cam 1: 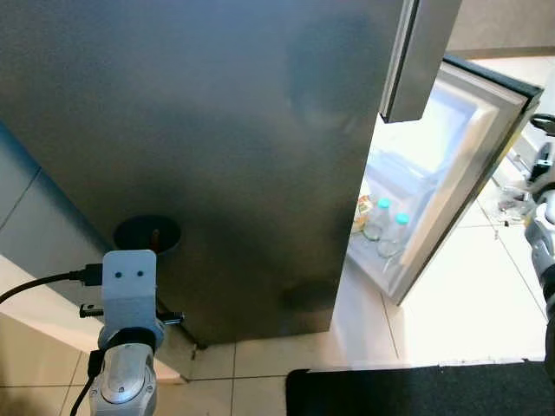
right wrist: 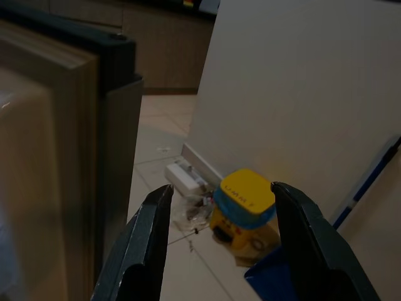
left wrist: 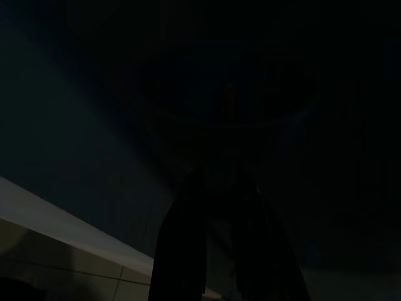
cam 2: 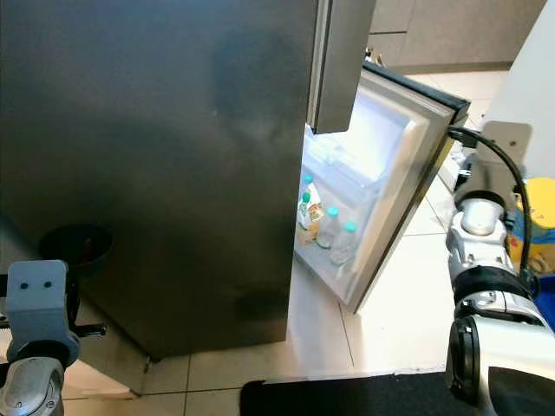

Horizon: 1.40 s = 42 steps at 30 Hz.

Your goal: Restocking fridge

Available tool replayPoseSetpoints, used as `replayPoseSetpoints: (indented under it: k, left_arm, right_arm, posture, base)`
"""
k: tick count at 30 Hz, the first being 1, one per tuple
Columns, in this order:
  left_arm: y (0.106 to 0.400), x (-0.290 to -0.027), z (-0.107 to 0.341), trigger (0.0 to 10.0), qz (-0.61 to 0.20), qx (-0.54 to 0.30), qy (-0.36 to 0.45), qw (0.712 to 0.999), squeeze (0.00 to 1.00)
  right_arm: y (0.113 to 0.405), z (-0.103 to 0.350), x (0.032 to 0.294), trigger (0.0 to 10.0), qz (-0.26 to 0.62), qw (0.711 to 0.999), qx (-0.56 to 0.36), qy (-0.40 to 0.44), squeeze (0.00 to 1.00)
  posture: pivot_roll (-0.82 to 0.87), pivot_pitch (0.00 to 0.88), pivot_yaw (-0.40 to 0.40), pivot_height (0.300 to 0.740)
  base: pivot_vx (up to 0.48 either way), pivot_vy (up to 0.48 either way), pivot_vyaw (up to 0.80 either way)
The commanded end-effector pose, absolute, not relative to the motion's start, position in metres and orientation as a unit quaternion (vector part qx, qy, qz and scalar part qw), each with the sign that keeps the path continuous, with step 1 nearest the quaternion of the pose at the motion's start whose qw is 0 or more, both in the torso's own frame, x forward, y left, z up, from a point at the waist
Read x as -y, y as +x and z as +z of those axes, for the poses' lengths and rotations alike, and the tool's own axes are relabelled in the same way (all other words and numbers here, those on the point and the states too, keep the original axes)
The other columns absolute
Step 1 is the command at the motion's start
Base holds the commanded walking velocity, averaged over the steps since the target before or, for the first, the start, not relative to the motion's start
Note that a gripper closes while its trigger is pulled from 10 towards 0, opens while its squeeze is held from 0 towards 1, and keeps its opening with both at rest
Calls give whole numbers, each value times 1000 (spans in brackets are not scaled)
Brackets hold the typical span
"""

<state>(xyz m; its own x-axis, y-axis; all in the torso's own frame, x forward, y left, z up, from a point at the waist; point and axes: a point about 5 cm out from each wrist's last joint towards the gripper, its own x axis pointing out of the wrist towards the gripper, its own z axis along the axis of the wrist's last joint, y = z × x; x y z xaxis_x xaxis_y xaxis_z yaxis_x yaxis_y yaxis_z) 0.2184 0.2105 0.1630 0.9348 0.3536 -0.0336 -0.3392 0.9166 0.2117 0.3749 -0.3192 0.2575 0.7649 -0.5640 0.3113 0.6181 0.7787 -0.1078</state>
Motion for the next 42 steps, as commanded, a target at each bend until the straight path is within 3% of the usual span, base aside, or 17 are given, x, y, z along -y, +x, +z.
replayPoseSetpoints:
  k: [1,4,6,7,8,13,14,19,21,26,29,32,35,42]
  left_arm:
    - [216,-211,156,10000,183,-49,103,976,0]
    - [217,-211,155,10000,183,-49,102,976,0]
    - [217,-211,153,10000,182,-51,104,976,0]
    - [217,-211,153,10000,182,-51,104,976,0]
    - [216,-212,149,10000,179,-57,108,976,0]
    - [212,-212,136,10000,156,-80,116,978,0]
    - [206,-211,119,10000,114,-99,146,978,0]
    - [196,-214,96,10000,72,-141,155,975,0]
    - [184,-216,66,10000,45,-188,160,968,0]
    - [175,-217,35,10000,25,-239,153,959,0]
    - [171,-218,11,10000,19,-282,129,951,0]
    - [168,-219,-3,10000,17,-302,127,945,0]
    - [165,-219,-17,10000,19,-325,121,938,0]
    - [176,-208,-16,10000,-4,-287,129,949,0]
  right_arm:
    - [378,249,305,10000,-287,941,139,-112,0]
    - [385,232,279,10000,-236,957,128,-110,0]
    - [387,197,241,10000,-167,975,101,-106,0]
    - [387,197,241,10000,-167,975,101,-106,0]
    - [384,174,222,10000,-135,984,77,-87,0]
    - [372,133,196,10000,-94,995,22,-36,0]
    - [351,88,175,10000,-50,997,-42,-28,0]
    - [312,32,154,10000,24,991,-123,-46,0]
    - [265,-16,145,10000,94,971,-197,-100,0]
    - [229,-44,155,10000,107,953,-254,-125,0]
    - [207,-58,174,10000,83,942,-293,-141,0]
    - [198,-62,186,10000,63,939,-306,-143,0]
    - [196,-60,195,10000,40,942,-300,-142,0]
    - [204,-53,192,10000,32,954,-266,-134,0]
  posture:
    - [84,189,56,740]
    - [81,187,56,740]
    - [81,181,54,740]
    - [81,181,54,740]
    - [81,180,53,740]
    - [79,179,51,740]
    - [68,175,47,740]
    - [64,173,44,740]
    - [36,164,37,740]
    - [11,152,25,740]
    - [-9,142,17,740]
    - [-22,138,19,740]
    - [-43,137,23,740]
    - [-47,132,18,740]
  base:
    - [0,0,0]
    - [0,0,0]
    - [0,0,0]
    - [0,0,0]
    - [0,0,0]
    - [0,0,0]
    - [0,0,0]
    - [0,0,0]
    - [0,0,0]
    - [0,0,0]
    - [0,0,0]
    - [0,0,0]
    - [0,0,0]
    - [0,0,0]
